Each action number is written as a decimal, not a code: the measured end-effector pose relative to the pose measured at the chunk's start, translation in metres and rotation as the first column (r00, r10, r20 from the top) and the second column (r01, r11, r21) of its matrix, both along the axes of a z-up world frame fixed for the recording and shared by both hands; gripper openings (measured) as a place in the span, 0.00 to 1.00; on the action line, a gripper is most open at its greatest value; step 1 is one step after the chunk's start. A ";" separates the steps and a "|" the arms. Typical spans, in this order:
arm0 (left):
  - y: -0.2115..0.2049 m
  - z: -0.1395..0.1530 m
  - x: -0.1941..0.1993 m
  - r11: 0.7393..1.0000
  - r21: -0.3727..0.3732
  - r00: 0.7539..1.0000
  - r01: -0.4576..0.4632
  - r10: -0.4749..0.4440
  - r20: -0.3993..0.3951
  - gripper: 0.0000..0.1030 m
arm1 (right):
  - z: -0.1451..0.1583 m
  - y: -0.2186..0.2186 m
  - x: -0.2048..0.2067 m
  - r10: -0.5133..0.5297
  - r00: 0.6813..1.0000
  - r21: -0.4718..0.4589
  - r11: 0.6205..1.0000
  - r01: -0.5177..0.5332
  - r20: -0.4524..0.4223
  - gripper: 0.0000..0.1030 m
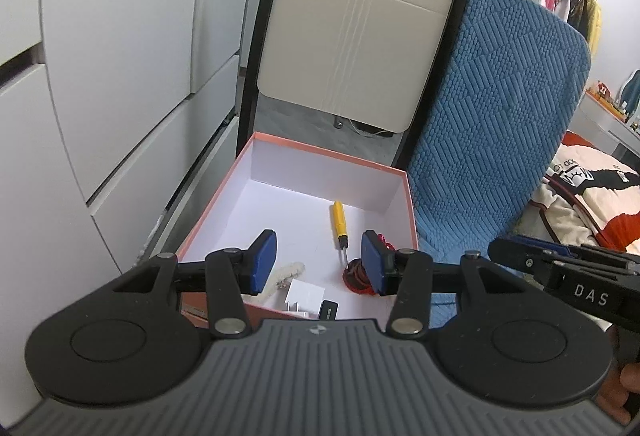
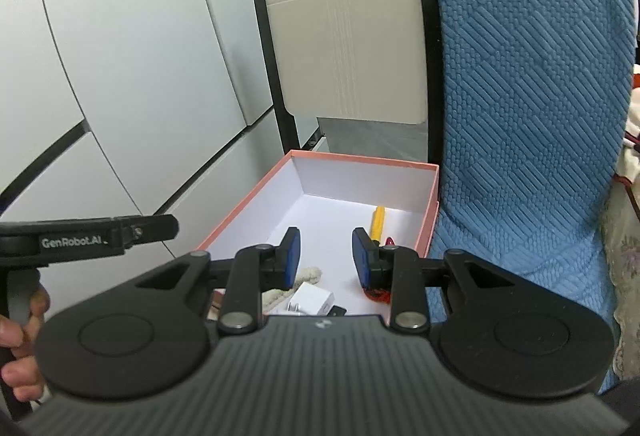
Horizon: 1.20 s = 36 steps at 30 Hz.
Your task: Organize rigid objects
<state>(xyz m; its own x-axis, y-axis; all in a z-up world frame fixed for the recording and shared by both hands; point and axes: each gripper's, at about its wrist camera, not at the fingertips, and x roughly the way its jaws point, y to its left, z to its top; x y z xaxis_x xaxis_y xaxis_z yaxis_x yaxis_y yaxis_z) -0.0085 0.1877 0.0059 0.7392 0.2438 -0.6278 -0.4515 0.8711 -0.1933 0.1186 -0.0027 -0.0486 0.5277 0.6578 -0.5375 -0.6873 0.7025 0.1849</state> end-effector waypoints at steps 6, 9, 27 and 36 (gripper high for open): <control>-0.015 0.000 -0.024 1.000 0.002 1.000 -0.007 0.007 0.007 0.51 | 0.002 -0.010 -0.022 0.015 1.000 -0.020 1.000 -0.015 0.024 0.31; -0.018 0.000 -0.035 1.000 0.003 1.000 -0.008 0.008 0.008 0.52 | 0.003 -0.013 -0.031 0.021 0.999 -0.030 0.999 -0.020 0.037 0.31; -0.027 -0.013 -0.055 0.999 0.032 1.000 -0.002 0.002 -0.008 0.90 | -0.007 -0.027 -0.047 -0.045 0.996 -0.069 0.996 0.051 0.078 0.69; -0.027 -0.016 -0.054 0.998 0.046 0.999 -0.034 0.035 -0.014 0.99 | -0.013 -0.039 -0.037 -0.081 0.995 -0.079 0.993 0.085 0.052 0.85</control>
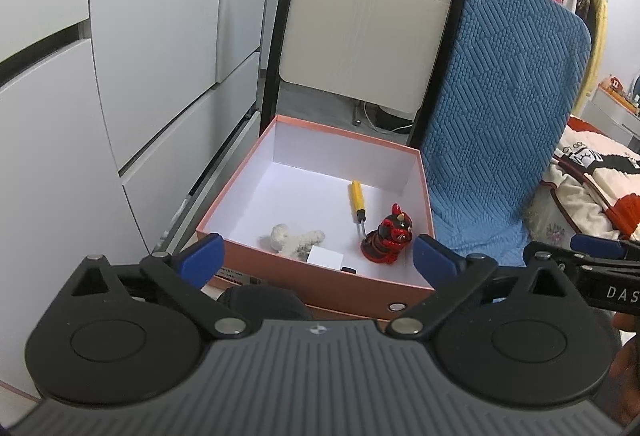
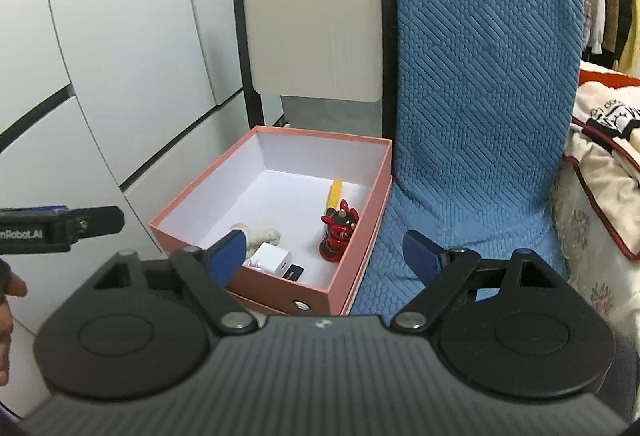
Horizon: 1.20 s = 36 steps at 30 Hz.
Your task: Organize rigid objects
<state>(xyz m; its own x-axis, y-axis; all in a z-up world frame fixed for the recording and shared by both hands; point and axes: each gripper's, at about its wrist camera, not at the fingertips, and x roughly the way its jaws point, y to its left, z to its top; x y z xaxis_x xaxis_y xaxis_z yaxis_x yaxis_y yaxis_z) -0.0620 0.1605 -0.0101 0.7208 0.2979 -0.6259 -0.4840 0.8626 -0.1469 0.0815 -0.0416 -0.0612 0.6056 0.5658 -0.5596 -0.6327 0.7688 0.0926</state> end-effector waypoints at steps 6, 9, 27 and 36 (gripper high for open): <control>0.003 -0.001 0.001 0.999 -0.037 1.000 0.013 -0.014 -0.015 0.99 | -0.002 -0.001 -0.001 0.009 1.000 -0.003 1.000 -0.009 -0.012 0.85; 0.003 0.001 -0.001 0.999 -0.041 1.000 0.005 -0.005 -0.007 0.99 | -0.003 -0.002 -0.001 0.006 1.000 0.002 1.000 -0.006 -0.021 0.87; 0.002 -0.002 0.002 0.999 -0.043 1.000 0.019 -0.020 -0.022 0.99 | -0.004 -0.004 0.001 -0.002 0.999 0.010 1.000 0.002 -0.032 1.00; 0.002 -0.003 0.002 0.999 -0.049 1.000 0.023 -0.023 -0.011 0.99 | -0.005 -0.004 0.002 0.002 0.999 0.014 1.000 -0.002 -0.039 1.00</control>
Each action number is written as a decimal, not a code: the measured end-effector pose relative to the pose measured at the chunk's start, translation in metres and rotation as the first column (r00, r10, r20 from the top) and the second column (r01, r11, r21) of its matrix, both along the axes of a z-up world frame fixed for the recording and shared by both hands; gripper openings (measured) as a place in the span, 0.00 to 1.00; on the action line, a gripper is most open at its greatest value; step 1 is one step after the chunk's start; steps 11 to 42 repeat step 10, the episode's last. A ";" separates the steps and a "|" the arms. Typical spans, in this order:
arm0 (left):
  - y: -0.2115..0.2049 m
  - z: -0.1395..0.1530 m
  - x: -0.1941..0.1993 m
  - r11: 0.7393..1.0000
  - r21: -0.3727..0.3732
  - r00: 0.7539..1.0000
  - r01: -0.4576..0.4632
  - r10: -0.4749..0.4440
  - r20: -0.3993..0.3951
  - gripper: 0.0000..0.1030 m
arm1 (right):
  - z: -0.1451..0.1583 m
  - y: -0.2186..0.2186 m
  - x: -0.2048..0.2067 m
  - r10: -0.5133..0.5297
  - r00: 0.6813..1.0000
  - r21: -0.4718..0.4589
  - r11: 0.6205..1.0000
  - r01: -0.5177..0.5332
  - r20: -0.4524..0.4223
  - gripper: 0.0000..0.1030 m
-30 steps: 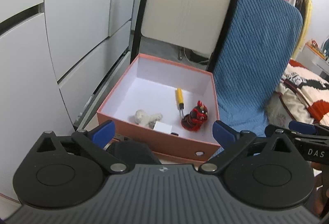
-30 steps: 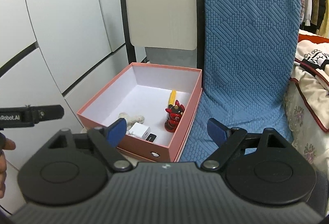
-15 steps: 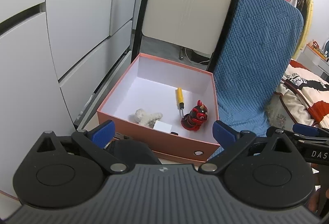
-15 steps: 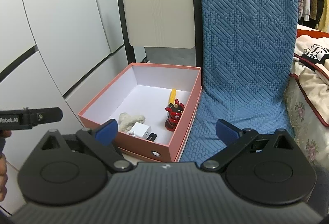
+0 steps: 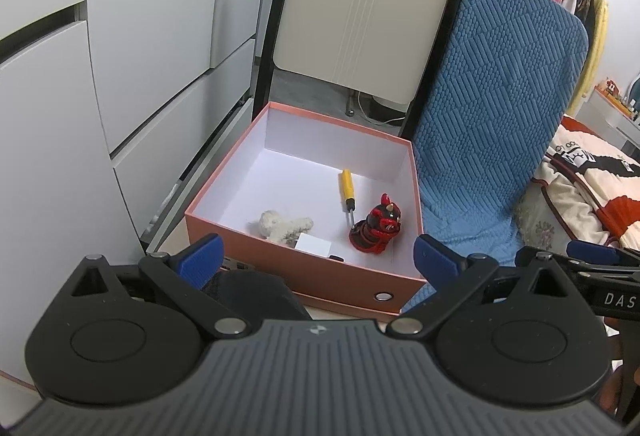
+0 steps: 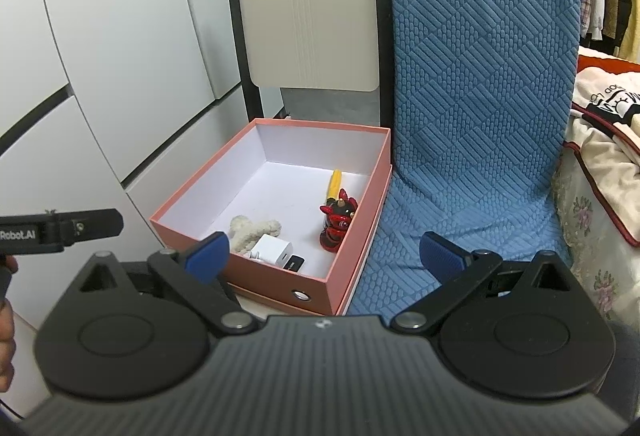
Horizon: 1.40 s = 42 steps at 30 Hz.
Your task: Organize rigid objects
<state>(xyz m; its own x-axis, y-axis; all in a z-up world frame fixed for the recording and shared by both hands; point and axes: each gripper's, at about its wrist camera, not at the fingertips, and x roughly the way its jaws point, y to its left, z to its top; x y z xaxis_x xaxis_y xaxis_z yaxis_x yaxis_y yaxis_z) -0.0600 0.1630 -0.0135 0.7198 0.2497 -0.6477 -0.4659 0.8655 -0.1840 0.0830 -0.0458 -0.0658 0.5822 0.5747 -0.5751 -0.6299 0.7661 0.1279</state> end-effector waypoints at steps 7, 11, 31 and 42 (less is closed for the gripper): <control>0.002 0.000 0.002 1.000 -0.005 1.000 0.000 0.000 -0.006 0.99 | 0.001 0.001 0.000 0.004 1.000 0.000 1.000 -0.004 -0.001 1.00; 0.002 0.000 0.002 1.000 0.001 1.000 0.001 -0.001 -0.008 0.99 | 0.001 0.002 0.001 0.002 1.000 -0.005 1.000 -0.002 0.000 1.00; 0.002 0.000 0.002 1.000 0.001 1.000 0.001 -0.001 -0.008 0.99 | 0.001 0.002 0.001 0.002 1.000 -0.005 1.000 -0.002 0.000 1.00; 0.002 0.000 0.002 1.000 0.001 1.000 0.001 -0.001 -0.008 0.99 | 0.001 0.002 0.001 0.002 1.000 -0.005 1.000 -0.002 0.000 1.00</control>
